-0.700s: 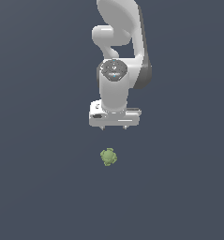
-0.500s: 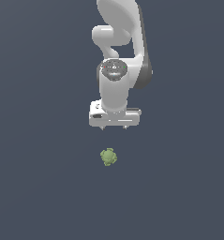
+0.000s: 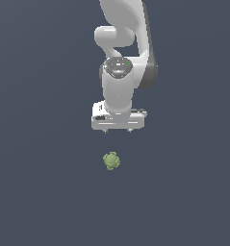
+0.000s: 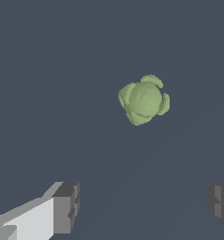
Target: Pick up the object and move it to a goal position.
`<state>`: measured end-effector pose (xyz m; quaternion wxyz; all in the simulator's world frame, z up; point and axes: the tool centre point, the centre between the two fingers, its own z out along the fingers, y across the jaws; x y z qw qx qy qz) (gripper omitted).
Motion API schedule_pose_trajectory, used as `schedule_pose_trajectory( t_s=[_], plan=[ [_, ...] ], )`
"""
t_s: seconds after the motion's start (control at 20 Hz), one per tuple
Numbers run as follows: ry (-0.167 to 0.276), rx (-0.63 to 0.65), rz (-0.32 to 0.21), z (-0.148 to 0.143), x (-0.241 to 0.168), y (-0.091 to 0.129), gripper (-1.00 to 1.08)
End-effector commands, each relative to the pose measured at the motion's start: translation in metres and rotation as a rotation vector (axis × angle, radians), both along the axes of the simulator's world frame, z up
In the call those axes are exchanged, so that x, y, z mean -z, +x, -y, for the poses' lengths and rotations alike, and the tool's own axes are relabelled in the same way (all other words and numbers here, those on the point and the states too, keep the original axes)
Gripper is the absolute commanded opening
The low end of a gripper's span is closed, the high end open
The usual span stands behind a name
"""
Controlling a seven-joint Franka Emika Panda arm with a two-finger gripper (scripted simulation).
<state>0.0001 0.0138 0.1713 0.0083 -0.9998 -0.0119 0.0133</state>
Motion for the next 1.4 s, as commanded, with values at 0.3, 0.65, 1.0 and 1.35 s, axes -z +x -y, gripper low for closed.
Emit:
schedule_pose_trajectory(
  t_s=[0.3, 0.65, 1.0, 1.35],
  plan=[
    [-0.003, -0.053, 0.003, 0.003, 0.008, 0.01, 1.0],
    [-0.008, -0.171, 0.011, 0.009, 0.027, 0.03, 1.0],
    [-0.011, -0.332, 0.021, 0.018, 0.056, 0.056, 1.0],
    [-0.01, -0.433, 0.028, 0.025, 0.075, 0.07, 1.0]
  ],
)
